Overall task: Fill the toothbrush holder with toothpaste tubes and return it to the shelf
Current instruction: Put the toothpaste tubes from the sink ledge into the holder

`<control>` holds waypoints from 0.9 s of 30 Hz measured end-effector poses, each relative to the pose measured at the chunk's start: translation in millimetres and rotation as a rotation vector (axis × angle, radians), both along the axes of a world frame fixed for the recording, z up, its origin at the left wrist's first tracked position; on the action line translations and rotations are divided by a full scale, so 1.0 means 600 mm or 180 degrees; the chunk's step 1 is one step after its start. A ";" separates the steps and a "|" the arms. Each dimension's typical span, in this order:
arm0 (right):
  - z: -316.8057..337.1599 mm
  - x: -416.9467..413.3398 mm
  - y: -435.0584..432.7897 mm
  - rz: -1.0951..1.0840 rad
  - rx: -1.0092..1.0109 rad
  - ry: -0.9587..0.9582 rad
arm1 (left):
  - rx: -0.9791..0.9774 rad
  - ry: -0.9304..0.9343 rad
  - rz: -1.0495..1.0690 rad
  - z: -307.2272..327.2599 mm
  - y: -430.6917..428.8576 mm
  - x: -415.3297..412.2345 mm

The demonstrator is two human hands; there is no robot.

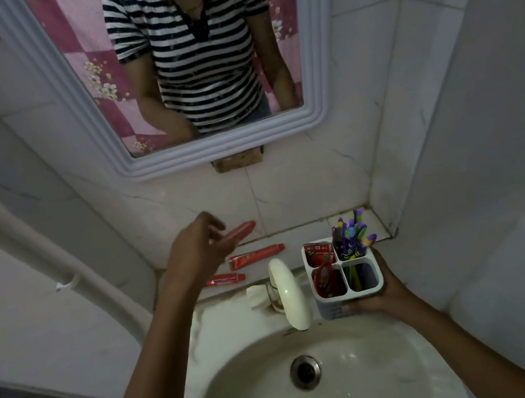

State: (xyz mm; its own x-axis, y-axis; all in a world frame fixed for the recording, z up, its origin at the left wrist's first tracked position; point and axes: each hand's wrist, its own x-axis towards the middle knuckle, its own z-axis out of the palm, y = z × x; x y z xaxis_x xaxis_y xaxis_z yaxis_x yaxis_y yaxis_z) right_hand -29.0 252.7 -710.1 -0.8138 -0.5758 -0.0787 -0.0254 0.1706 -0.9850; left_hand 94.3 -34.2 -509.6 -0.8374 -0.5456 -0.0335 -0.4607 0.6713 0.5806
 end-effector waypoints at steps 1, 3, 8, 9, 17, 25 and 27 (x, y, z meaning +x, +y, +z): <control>-0.004 -0.001 0.000 -0.0026 0.0018 -0.0012 | -0.0110 0.0141 -0.0228 0.024 0.013 -0.007; -0.003 -0.001 0.003 -0.0052 -0.0033 -0.0005 | -0.0152 0.0279 -0.0722 0.060 0.049 -0.022; 0.000 0.000 -0.005 -0.0020 -0.0177 -0.0074 | -0.0061 0.0014 -0.1487 0.050 0.134 -0.070; 0.000 0.000 -0.006 -0.0030 -0.0150 -0.0032 | -0.0113 -0.0085 -0.1577 0.034 0.146 -0.078; 0.006 0.001 0.000 -0.0029 0.0049 0.0059 | -0.1225 -0.0704 -0.1843 -0.052 0.209 -0.102; 0.012 0.004 0.000 -0.0033 -0.0008 0.0105 | 0.0027 -0.0254 -0.1546 -0.057 0.127 -0.104; 0.008 0.003 0.007 0.0103 0.0001 0.0030 | -0.0063 -0.0135 -0.1074 -0.062 0.070 -0.094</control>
